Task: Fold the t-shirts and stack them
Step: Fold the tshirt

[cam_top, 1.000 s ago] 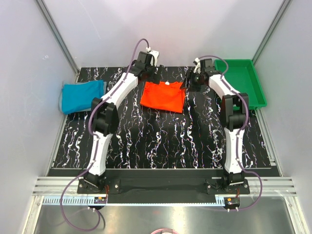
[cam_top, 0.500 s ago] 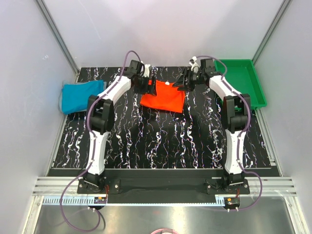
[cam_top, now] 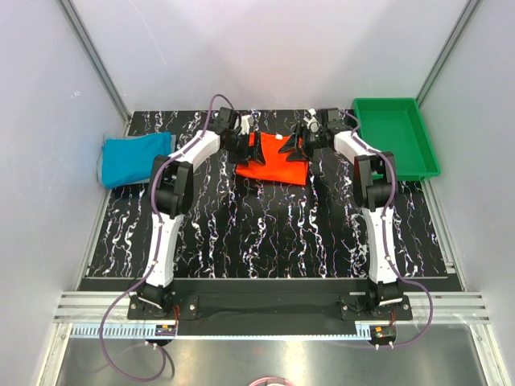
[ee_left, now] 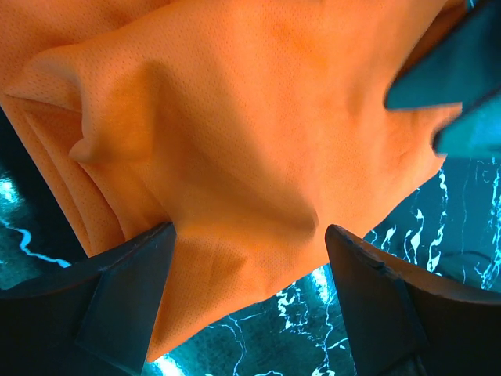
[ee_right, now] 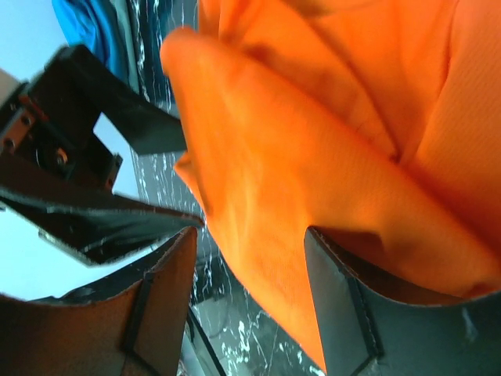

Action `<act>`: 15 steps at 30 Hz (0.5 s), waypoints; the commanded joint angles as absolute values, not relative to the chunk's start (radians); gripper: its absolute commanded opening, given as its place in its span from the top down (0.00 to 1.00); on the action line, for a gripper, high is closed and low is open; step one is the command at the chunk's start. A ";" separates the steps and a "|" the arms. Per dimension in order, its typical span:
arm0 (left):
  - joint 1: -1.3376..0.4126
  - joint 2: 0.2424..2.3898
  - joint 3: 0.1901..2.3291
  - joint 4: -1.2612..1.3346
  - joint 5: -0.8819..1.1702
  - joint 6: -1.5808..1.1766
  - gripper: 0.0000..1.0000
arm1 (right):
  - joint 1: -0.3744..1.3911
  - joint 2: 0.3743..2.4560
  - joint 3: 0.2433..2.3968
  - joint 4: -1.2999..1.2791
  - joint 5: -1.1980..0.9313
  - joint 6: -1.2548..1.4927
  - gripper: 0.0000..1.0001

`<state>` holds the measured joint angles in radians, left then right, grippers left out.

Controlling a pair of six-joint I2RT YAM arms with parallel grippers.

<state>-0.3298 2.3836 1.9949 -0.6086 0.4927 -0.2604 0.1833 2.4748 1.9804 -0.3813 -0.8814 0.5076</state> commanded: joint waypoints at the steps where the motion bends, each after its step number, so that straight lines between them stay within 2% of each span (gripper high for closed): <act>1: -0.330 2.372 1.938 -0.620 0.526 -0.284 0.14 | 0.187 2.508 2.074 -0.328 -0.890 0.558 0.35; 8: -0.327 2.355 1.914 -0.626 0.491 -0.261 0.14 | 0.180 2.589 2.195 -0.307 -0.830 0.577 0.35; 15: -0.341 2.301 1.858 -0.640 0.457 -0.239 0.11 | 0.175 2.594 2.207 -0.379 -0.750 0.535 0.34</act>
<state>-0.3309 2.3360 1.9064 -0.5629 0.5030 -0.2592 0.1810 2.5916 2.1674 -0.3462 -0.8040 0.5598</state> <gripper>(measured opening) 0.877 0.655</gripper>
